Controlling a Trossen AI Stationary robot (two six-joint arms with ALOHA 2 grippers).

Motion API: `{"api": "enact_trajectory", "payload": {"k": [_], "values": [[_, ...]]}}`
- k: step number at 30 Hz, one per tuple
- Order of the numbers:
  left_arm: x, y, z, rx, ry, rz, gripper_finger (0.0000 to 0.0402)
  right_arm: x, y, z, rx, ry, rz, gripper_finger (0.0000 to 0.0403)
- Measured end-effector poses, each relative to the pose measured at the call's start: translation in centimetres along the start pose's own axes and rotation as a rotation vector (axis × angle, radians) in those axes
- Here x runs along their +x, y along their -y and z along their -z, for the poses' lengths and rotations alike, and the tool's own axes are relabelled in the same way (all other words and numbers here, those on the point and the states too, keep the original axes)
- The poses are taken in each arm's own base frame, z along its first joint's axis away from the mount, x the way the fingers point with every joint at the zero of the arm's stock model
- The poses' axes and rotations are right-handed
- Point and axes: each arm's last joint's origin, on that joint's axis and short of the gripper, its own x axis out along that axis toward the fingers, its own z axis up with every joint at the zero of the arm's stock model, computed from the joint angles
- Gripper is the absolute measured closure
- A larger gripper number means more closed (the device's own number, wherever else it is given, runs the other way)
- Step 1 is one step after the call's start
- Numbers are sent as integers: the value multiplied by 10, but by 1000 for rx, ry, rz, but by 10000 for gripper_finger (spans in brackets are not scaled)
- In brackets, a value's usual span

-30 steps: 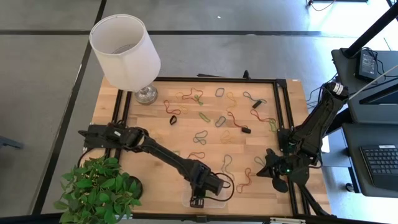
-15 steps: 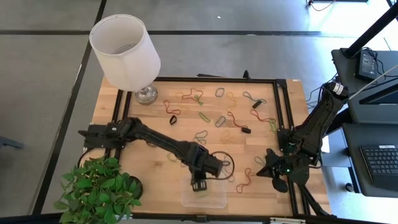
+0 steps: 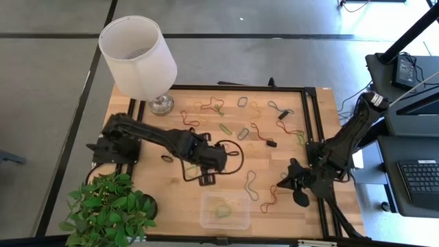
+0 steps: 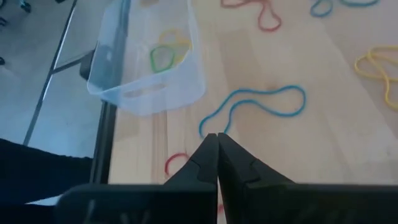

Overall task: Pick and place rubber bands into bin
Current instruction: Put the blue rubber band into the transparent bin

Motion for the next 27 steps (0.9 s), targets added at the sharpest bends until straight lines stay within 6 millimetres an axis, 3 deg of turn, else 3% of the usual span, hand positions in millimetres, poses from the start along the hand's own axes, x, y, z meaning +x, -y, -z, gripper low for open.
{"api": "enact_trajectory", "payload": {"k": [7, 14, 21, 27], "values": [[27, -26, 51, -7, 102, 105, 400, 7, 5, -18, 84, 129, 41, 400], [31, -61, 121, -75, 232, 151, 400, 24, 21, -55, 175, 266, 80, 401], [34, -98, 180, -101, 374, 138, 400, 46, 39, -122, 120, 297, 211, 401], [35, -119, 206, -133, 507, 109, 400, 71, 62, -175, 122, 120, 367, 401]]}}
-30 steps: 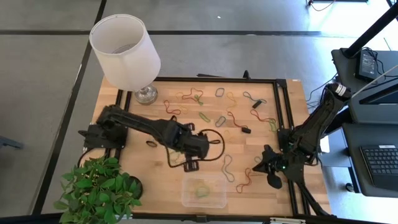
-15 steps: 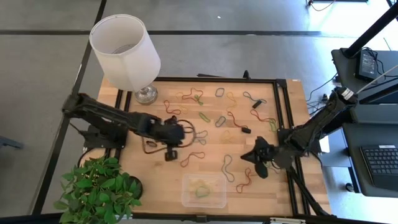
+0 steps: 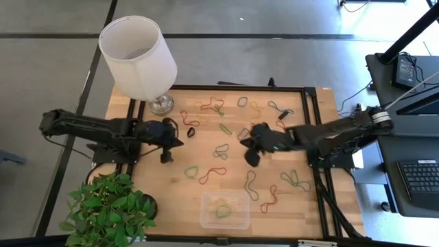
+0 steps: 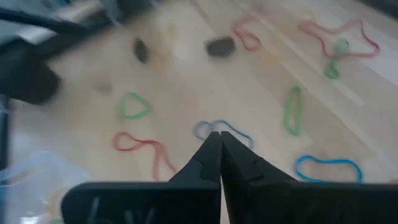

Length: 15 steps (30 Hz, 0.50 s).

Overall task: Pick and place rubber bands into bin
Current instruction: Put the blue rubber band into the transparent bin

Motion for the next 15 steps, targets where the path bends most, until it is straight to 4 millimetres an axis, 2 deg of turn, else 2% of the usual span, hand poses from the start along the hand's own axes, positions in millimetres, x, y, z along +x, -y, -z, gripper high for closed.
{"api": "enact_trajectory", "payload": {"k": [4, 7, 12, 15], "values": [[-3, -8, 3, 15, 96, -33, 399, 28, 9, -24, 23, -143, 102, 393], [-4, -10, 2, 60, 109, -45, 400, 50, 20, -35, 39, -261, 191, 383], [-3, -10, 3, 110, 105, -50, 398, 81, 51, -37, 156, -463, 407, 360], [-3, -10, 3, 110, 106, -51, 399, 100, 73, -33, 255, -555, 459, 343]]}}
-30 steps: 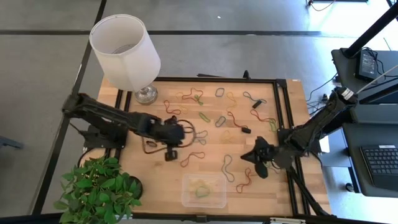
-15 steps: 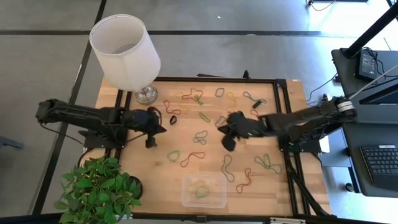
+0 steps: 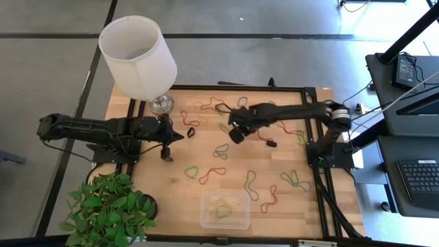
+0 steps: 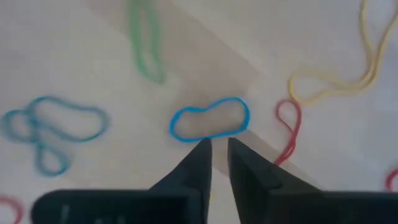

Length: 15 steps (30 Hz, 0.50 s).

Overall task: Pick and place rubber bands into bin
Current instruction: Put the blue rubber band into the transparent bin

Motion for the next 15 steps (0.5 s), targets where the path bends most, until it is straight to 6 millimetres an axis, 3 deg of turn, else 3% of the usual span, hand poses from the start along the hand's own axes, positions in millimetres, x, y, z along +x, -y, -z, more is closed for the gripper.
{"api": "enact_trajectory", "payload": {"k": [6, 15], "values": [[0, 0, 0, 17, -4, -1, 399, 38, 18, -17, 118, -123, 35, 303], [0, 0, 0, 61, -5, 0, 399, 61, 28, -24, 153, -167, 80, 280]]}}
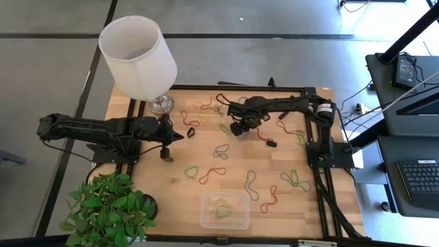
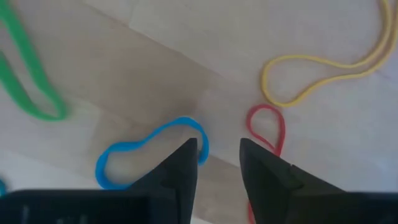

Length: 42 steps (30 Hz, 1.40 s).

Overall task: Pick and place rubber bands into bin
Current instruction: Put the blue rubber band into the transparent bin

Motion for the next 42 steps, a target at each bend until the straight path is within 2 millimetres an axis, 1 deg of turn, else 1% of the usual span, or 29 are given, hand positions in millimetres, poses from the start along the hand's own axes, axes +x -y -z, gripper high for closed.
{"api": "enact_trajectory", "payload": {"k": [7, 11, 14, 18, 20, 22, 24, 26, 28, 30, 32, 33, 35, 40, 42], "values": [[0, 0, 0, 0, 0, 0, 399, 16, -2, 0, -6, -34, 33, 294], [0, 0, 0, 0, 1, 0, 400, 28, -2, 4, -24, -64, -1, 310], [0, 0, 0, 0, 2, 0, 398, 34, 0, 9, -38, -69, -24, 335], [0, 0, 0, -1, 3, -1, 400, 34, -3, 15, -115, -63, -24, 390], [0, 0, 0, 0, 3, 0, 399, 30, -5, 17, -145, -45, -8, 394], [0, 0, 0, -1, 2, -1, 398, 18, -7, 18, -180, -4, 5, 392], [0, 0, 0, 0, 1, 0, 399, 3, -4, 25, -216, -8, 17, 396], [0, 0, 0, 1, 0, 1, 400, -26, -4, 28, -230, 61, -23, 399], [0, 0, 0, 1, 0, 6, 400, -54, -1, 37, -246, 114, -62, 399], [0, 1, 0, 1, 0, 22, 399, -74, 5, 52, -276, 128, -61, 400], [0, 1, 0, 1, -1, 22, 399, -98, 7, 67, -308, 187, -100, 401], [1, 1, 0, 1, -4, 22, 400, -112, 9, 77, -328, 220, -120, 401], [2, 1, 0, 1, -11, 25, 400, -133, 11, 97, -375, 276, -164, 401], [7, 4, -5, -18, -74, 37, 399, -168, 6, 146, -458, 407, -277, 402], [10, 7, -11, -8, -102, 49, 400, -174, -1, 164, -516, 425, -308, 402]]}}
